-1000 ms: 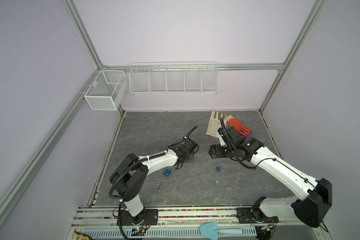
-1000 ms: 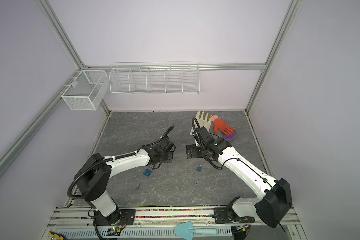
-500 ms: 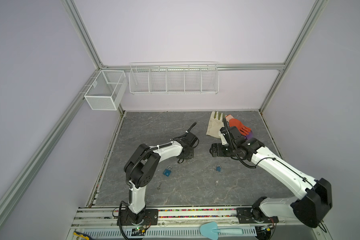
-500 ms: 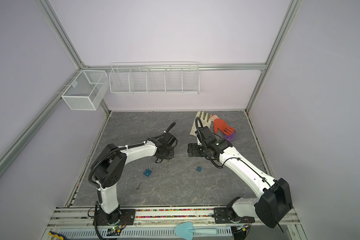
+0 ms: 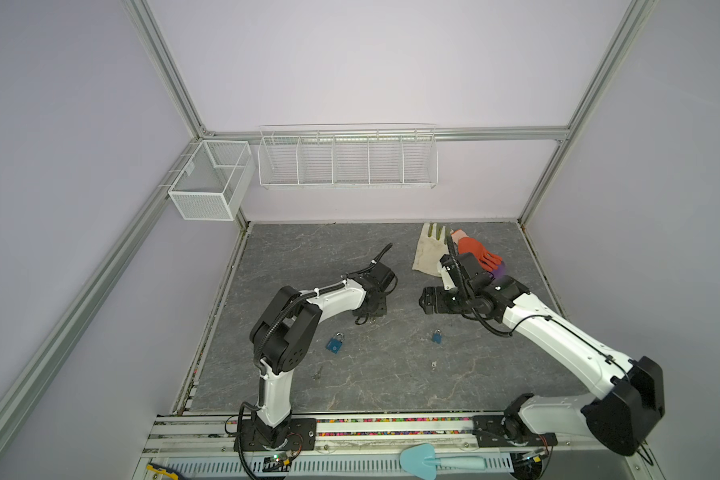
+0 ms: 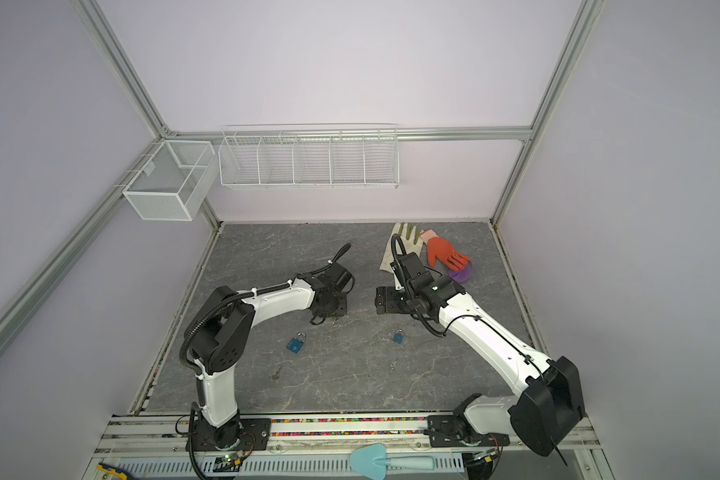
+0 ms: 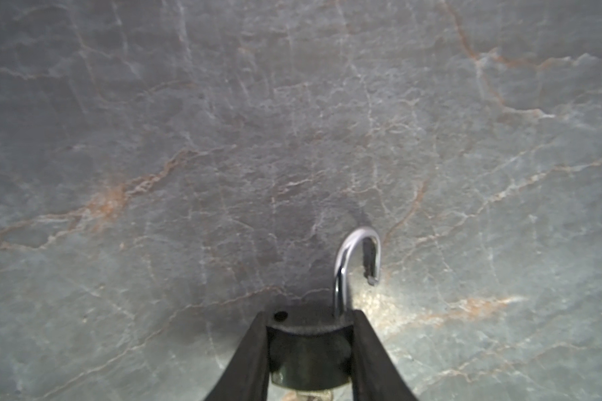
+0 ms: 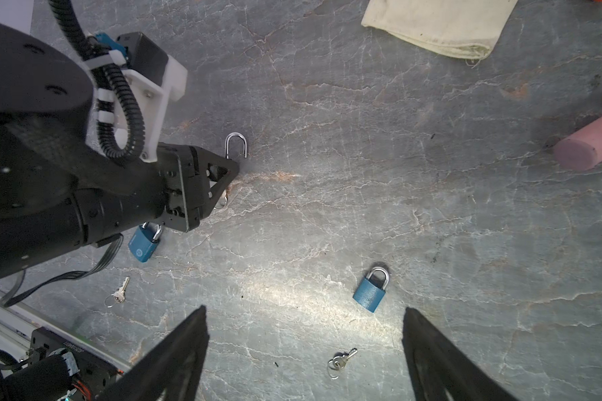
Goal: Unlock with the key
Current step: 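Set the padlock on the table and open the left gripper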
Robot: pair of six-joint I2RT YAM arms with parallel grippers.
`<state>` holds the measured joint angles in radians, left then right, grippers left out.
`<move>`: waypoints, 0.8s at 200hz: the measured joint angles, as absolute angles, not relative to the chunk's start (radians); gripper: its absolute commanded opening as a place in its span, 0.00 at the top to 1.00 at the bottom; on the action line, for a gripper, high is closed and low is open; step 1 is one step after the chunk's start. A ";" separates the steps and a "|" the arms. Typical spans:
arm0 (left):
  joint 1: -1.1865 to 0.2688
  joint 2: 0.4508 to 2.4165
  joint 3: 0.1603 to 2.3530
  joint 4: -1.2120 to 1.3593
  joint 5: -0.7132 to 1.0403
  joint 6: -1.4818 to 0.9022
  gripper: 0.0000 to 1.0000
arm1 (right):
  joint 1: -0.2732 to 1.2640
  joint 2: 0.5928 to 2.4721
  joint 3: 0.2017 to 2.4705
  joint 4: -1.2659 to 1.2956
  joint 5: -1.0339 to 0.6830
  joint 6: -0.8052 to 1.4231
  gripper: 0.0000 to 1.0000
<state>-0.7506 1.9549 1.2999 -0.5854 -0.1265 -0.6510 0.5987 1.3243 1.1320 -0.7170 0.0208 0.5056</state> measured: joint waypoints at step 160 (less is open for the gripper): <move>-0.745 1.517 1.085 -0.408 -0.062 -0.699 0.44 | 0.620 1.225 1.076 -0.820 0.022 0.507 0.09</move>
